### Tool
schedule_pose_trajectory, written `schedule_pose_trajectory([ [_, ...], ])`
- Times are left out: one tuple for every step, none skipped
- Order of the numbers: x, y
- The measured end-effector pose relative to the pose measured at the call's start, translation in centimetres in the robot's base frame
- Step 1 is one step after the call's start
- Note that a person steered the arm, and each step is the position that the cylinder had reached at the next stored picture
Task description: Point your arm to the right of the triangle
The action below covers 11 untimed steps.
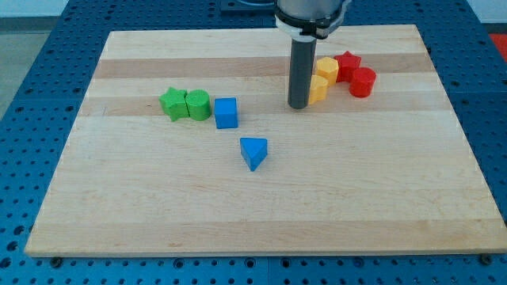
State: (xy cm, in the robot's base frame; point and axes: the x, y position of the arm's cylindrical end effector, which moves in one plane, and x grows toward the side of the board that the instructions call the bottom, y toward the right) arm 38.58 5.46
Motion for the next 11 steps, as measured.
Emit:
schedule_pose_trajectory([
  [-0.4, 0.2],
  [-2.1, 0.9],
  [-1.9, 0.9],
  [3.0, -0.6],
  [5.1, -1.2],
  [6.2, -1.2],
  [8.7, -1.1],
  [8.7, -1.1],
  [10.1, -1.1],
  [10.9, -1.1],
  [10.9, -1.4],
])
